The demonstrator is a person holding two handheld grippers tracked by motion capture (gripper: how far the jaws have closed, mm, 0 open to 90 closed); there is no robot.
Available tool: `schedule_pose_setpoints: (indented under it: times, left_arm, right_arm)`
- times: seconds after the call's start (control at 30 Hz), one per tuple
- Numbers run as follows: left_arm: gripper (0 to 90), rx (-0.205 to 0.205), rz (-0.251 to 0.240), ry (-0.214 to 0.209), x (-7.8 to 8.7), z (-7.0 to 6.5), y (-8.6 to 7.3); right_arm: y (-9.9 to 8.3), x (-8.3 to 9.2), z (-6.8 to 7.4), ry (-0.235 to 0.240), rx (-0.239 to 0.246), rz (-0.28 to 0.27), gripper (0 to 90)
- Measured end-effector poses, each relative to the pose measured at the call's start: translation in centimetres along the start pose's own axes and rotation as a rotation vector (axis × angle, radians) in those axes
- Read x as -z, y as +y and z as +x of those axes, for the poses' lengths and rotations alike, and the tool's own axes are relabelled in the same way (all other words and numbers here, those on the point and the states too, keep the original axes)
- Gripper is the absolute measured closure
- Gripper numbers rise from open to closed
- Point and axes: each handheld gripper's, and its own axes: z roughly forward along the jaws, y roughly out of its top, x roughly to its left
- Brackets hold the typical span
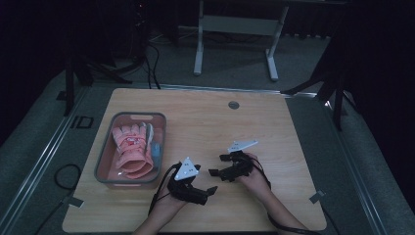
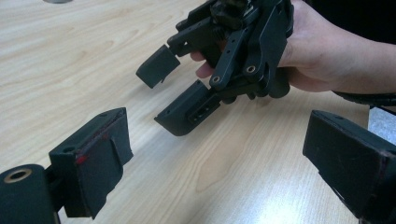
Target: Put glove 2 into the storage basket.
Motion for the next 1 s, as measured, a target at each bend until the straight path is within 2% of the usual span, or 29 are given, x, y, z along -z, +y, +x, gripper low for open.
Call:
schedule_pose_setpoints:
  times: [0.13, 0.37, 0.63, 1.0]
  left_arm:
    - [7.9, -0.016, 0.011, 0.007, -0.5, -0.2, -0.5]
    - [7.9, -0.028, 0.013, 0.002, -1.3, -0.3, -1.5]
    - [7.9, -0.034, 0.023, -0.017, -1.9, -0.5, -2.0]
    - [7.8, -0.040, 0.034, -0.044, -2.4, -0.8, -2.6]
  right_arm:
    - [-0.8, 0.1, 0.0, -0.004, 0.014, 0.005, 13.9]
    - [-2.2, 0.8, -0.1, -0.030, 0.030, -0.020, 13.9]
    - [-3.7, 1.4, -0.5, -0.043, 0.009, -0.041, 14.0]
    - [-4.0, 1.8, -0.5, -0.061, 0.021, -0.049, 13.9]
